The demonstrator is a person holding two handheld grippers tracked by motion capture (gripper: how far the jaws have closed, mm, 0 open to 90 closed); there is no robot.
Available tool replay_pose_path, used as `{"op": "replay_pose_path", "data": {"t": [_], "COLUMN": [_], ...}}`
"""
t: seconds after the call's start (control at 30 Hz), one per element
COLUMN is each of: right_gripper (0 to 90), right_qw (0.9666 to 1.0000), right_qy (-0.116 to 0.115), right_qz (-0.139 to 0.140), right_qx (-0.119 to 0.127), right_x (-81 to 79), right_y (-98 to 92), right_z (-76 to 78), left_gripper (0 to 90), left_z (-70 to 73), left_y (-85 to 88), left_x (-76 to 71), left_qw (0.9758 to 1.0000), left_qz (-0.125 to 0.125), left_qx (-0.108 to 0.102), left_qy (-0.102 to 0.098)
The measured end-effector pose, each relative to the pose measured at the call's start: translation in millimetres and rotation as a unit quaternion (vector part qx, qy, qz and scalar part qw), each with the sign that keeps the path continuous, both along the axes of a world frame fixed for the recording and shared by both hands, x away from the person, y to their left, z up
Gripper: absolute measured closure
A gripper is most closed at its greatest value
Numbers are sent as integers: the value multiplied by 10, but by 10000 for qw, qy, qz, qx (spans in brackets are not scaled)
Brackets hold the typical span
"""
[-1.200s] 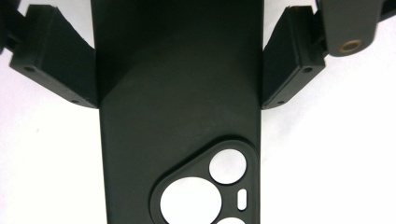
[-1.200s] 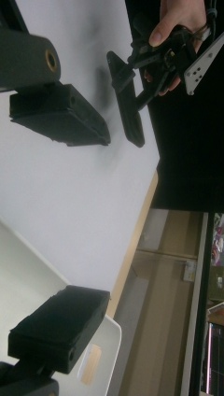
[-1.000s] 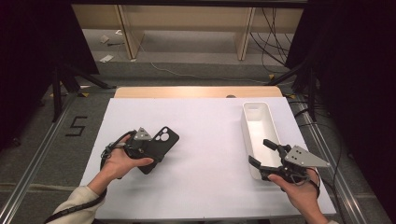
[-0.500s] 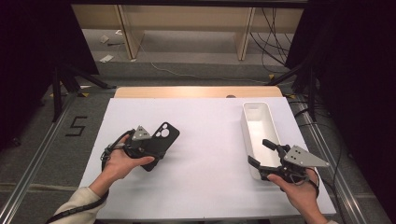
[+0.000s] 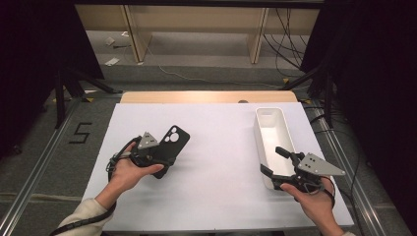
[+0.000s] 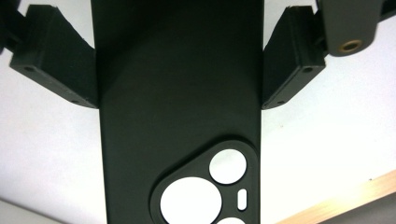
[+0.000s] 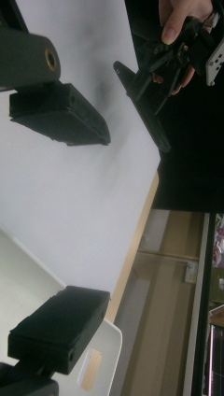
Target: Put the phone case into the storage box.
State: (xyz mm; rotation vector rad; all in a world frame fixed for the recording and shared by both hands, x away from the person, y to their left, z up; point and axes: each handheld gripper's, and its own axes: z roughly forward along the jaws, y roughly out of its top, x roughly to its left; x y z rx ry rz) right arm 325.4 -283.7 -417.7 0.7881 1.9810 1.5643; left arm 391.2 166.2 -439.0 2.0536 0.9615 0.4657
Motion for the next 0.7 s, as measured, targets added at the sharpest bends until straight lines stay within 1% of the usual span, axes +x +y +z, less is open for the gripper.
{"op": "replay_pose_path", "data": {"t": [0.17, 0.37, 0.5, 0.7], "right_gripper": [209, 210, 210, 210], "right_qw": [10000, 10000, 10000, 10000], "right_qy": [9, 2, -20, -29], "right_qz": [10, 24, 47, 69], "right_qx": [0, -8, -3, -7], "right_x": [-1, 2, 8, 17], "right_y": [18, 52, 80, 126], "right_z": [2, 5, 8, 17], "left_gripper": [152, 153, 153, 153], "left_z": [20, 43, 46, 69], "left_y": [-13, -49, -73, -109], "left_x": [-20, -46, -62, -87], "left_qw": [9999, 9999, 9998, 9997], "left_qz": [31, 10, -28, -56], "left_qx": [-55, -112, -150, -168], "left_qy": [-79, -121, -87, -140]}}
